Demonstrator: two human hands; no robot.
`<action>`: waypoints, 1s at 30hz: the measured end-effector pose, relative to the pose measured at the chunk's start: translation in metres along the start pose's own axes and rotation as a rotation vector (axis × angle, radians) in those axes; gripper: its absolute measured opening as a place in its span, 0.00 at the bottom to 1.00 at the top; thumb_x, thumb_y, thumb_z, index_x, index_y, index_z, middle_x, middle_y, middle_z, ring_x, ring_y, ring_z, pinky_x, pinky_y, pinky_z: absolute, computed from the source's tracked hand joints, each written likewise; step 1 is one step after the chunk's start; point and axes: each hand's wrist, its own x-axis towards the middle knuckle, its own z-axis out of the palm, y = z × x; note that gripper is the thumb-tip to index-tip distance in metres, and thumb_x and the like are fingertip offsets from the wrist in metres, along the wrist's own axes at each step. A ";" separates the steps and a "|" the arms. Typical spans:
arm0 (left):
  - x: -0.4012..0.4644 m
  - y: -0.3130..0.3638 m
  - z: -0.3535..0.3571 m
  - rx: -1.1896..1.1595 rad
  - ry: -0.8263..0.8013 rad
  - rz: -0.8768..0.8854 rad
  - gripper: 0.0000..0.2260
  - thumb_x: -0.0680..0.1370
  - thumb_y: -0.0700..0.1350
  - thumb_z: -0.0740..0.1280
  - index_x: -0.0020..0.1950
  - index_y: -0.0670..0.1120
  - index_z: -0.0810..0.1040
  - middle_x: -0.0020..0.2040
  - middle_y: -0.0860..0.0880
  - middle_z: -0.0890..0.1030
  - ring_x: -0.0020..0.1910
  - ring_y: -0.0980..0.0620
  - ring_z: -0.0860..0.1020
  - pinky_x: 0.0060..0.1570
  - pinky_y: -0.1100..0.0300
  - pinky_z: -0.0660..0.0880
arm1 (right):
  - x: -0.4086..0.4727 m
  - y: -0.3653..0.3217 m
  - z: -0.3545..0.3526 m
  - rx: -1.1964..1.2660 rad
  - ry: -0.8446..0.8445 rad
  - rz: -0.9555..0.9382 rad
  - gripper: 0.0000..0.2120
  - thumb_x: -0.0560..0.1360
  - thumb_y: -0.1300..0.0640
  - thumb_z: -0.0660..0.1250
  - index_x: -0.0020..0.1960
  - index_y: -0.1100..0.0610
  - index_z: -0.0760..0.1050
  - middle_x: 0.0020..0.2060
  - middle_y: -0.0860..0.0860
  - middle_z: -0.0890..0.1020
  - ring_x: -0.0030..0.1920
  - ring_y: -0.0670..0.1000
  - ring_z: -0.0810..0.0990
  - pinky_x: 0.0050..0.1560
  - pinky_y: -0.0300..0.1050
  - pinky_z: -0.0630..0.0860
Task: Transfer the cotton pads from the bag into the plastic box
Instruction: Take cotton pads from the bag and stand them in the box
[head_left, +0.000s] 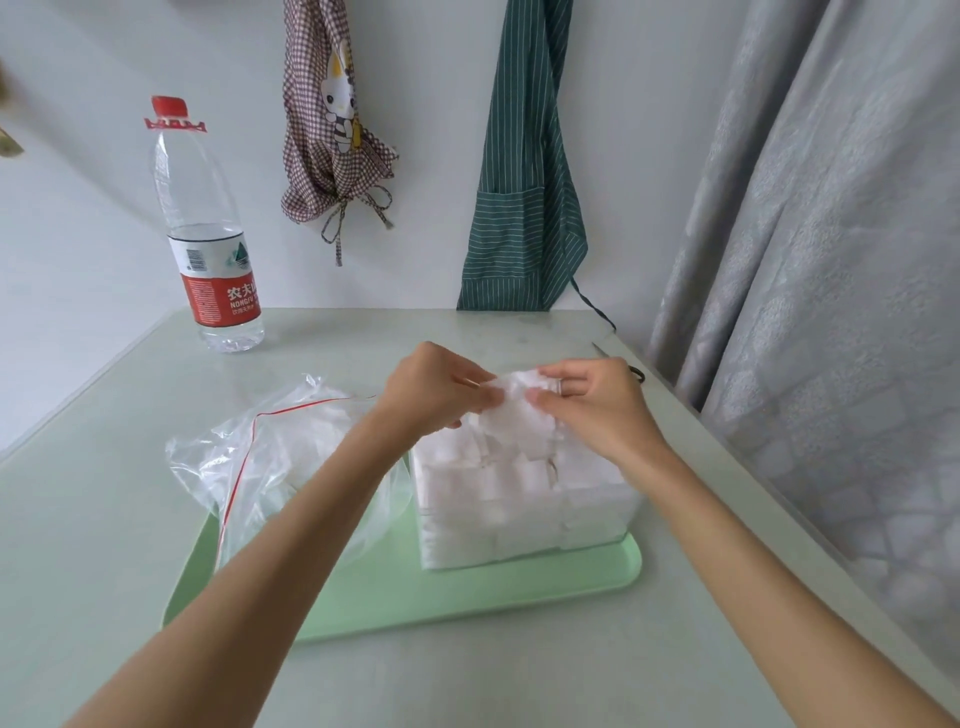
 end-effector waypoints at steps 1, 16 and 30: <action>0.005 -0.001 0.004 0.083 0.002 -0.012 0.09 0.71 0.48 0.73 0.50 0.48 0.84 0.37 0.50 0.84 0.31 0.55 0.76 0.30 0.65 0.70 | 0.001 0.006 0.002 -0.022 0.017 0.008 0.13 0.68 0.58 0.75 0.52 0.54 0.82 0.37 0.47 0.82 0.39 0.46 0.82 0.46 0.40 0.77; -0.006 -0.018 0.008 0.642 0.052 0.280 0.11 0.73 0.61 0.66 0.53 0.62 0.79 0.49 0.61 0.77 0.57 0.58 0.71 0.44 0.60 0.68 | 0.020 0.034 -0.013 -0.270 -0.393 -0.314 0.16 0.70 0.60 0.74 0.55 0.47 0.80 0.49 0.50 0.75 0.43 0.45 0.76 0.44 0.32 0.71; -0.006 -0.015 0.019 0.889 -0.045 0.325 0.19 0.74 0.61 0.65 0.62 0.57 0.76 0.57 0.53 0.79 0.62 0.52 0.69 0.49 0.61 0.63 | 0.020 0.025 -0.006 -0.873 -0.511 -0.399 0.18 0.77 0.49 0.64 0.66 0.47 0.71 0.50 0.42 0.68 0.54 0.45 0.70 0.49 0.43 0.69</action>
